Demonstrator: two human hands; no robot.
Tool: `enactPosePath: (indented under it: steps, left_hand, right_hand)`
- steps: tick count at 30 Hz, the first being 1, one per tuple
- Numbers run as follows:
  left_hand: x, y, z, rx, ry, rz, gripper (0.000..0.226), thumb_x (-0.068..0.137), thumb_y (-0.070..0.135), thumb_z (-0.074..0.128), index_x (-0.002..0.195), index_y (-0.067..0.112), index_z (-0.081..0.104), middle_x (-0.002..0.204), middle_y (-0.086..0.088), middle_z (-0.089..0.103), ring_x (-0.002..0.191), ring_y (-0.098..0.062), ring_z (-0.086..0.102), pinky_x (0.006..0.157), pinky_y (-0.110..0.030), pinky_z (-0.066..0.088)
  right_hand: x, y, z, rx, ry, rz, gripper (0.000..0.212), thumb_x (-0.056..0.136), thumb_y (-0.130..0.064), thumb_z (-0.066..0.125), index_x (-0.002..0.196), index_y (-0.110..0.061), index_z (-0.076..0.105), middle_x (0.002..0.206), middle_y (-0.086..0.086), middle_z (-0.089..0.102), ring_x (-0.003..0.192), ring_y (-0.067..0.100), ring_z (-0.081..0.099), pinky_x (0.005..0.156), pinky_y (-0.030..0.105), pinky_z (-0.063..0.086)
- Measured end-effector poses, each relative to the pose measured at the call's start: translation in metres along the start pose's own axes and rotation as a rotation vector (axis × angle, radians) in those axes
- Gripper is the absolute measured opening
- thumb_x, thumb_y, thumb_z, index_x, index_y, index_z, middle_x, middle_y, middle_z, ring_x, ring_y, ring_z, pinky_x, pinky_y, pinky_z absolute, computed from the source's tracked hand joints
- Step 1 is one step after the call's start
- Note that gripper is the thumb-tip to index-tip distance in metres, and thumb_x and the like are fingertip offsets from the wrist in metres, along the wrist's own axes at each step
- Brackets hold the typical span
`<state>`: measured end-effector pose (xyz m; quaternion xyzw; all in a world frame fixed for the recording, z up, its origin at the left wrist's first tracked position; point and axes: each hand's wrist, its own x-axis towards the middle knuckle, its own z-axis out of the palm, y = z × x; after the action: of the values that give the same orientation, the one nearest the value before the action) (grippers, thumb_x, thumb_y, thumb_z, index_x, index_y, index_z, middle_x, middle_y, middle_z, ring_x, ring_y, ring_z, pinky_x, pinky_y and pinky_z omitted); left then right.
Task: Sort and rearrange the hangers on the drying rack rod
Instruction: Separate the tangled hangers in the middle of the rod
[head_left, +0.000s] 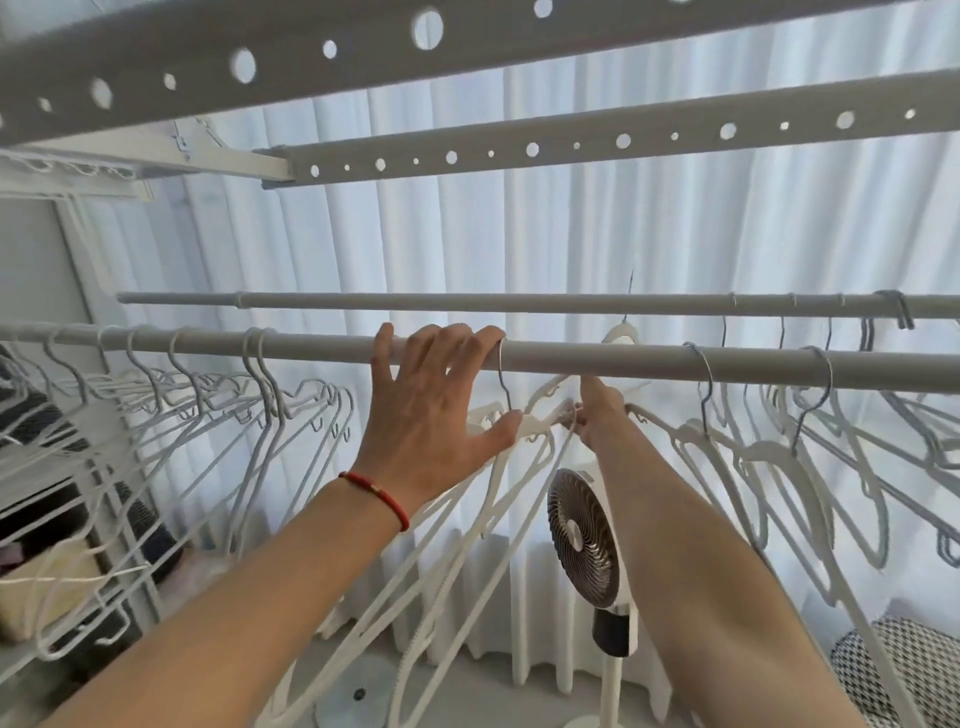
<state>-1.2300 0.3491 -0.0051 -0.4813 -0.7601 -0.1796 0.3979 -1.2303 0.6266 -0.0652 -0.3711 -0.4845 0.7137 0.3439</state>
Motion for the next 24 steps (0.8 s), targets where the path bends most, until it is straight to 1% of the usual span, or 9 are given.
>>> enactPosePath:
  steps: [2,4,6,9,12,14,16,19,24]
  left_hand:
    - [0.000,0.001,0.001,-0.015,0.008,-0.013,0.065,0.086,0.068,0.052,0.138,0.030,0.046,0.127,0.008,0.051,0.125,-0.022,0.047,0.118,-0.060,0.016]
    - [0.001,0.003,0.002,-0.008,0.014,-0.016,0.066,0.085,0.070,0.052,0.137,0.030,0.046,0.127,0.007,0.051,0.125,-0.023,0.047,0.118,-0.061,0.016]
    - [0.001,0.005,0.003,0.002,0.017,-0.030,0.067,0.085,0.072,0.051,0.137,0.030,0.047,0.127,0.006,0.051,0.125,-0.024,0.047,0.118,-0.062,0.017]
    - [0.001,0.009,0.002,0.019,0.012,-0.038,0.070,0.082,0.074,0.050,0.136,0.029,0.047,0.127,0.005,0.051,0.124,-0.024,0.047,0.116,-0.063,0.018]
    - [0.001,0.011,0.002,0.026,0.033,-0.034,0.070,0.076,0.066,0.058,0.134,0.028,0.048,0.123,0.004,0.050,0.120,-0.025,0.048,0.115,-0.064,0.020]
    - [0.001,0.011,0.002,0.020,0.061,-0.028,0.067,0.072,0.056,0.062,0.131,0.028,0.048,0.119,0.004,0.049,0.117,-0.025,0.048,0.113,-0.065,0.021]
    - [0.001,0.009,0.003,0.023,0.062,-0.019,0.068,0.070,0.049,0.063,0.132,0.029,0.046,0.119,0.004,0.048,0.116,-0.024,0.047,0.113,-0.065,0.022]
    - [0.002,0.007,0.006,0.041,0.057,-0.010,0.073,0.068,0.046,0.064,0.135,0.027,0.044,0.121,0.002,0.048,0.117,-0.024,0.045,0.113,-0.066,0.022]
    - [0.003,0.008,0.009,0.069,0.031,-0.023,0.075,0.068,0.044,0.063,0.139,0.026,0.044,0.125,0.001,0.048,0.121,-0.027,0.046,0.114,-0.066,0.019]
  right_hand:
    - [0.005,-0.007,-0.007,-0.016,0.025,0.009,0.049,0.090,-0.047,0.066,0.111,-0.002,0.062,0.073,0.011,0.055,0.056,0.022,0.051,0.066,0.039,0.055]
    - [0.008,-0.011,-0.013,-0.058,0.049,0.007,0.046,0.091,-0.047,0.063,0.108,-0.004,0.062,0.072,0.011,0.051,0.052,0.020,0.044,0.059,0.034,0.045]
    - [0.009,-0.013,-0.018,-0.063,0.050,0.026,0.047,0.090,-0.050,0.064,0.109,-0.007,0.060,0.081,0.014,0.056,0.052,0.021,0.049,0.054,0.032,0.048]
    - [0.016,-0.016,-0.029,-0.012,0.050,0.037,0.050,0.090,-0.050,0.066,0.118,-0.010,0.054,0.108,0.020,0.064,0.069,0.026,0.065,0.064,0.034,0.061]
    - [0.024,-0.025,-0.036,0.106,0.010,0.059,0.055,0.088,-0.051,0.072,0.125,-0.015,0.054,0.117,0.018,0.058,0.081,0.027,0.064,0.083,0.038,0.063]
    - [0.030,-0.031,-0.040,0.122,0.013,0.108,0.055,0.088,-0.051,0.072,0.129,-0.018,0.055,0.117,0.014,0.052,0.080,0.024,0.057,0.078,0.031,0.060]
    - [0.037,-0.029,-0.044,0.003,0.040,0.161,0.050,0.094,-0.042,0.065,0.132,-0.012,0.053,0.104,0.016,0.051,0.070,0.021,0.049,0.065,0.028,0.050]
    - [0.038,-0.014,-0.045,-0.210,0.040,0.182,0.065,0.080,-0.057,0.069,0.123,-0.009,0.056,0.088,0.014,0.052,0.061,0.019,0.047,0.055,0.031,0.044]
    - [0.012,0.035,-0.037,-0.179,0.004,0.200,0.070,0.074,-0.059,0.070,0.123,-0.010,0.059,0.096,0.012,0.055,0.073,0.027,0.059,0.068,0.036,0.055]
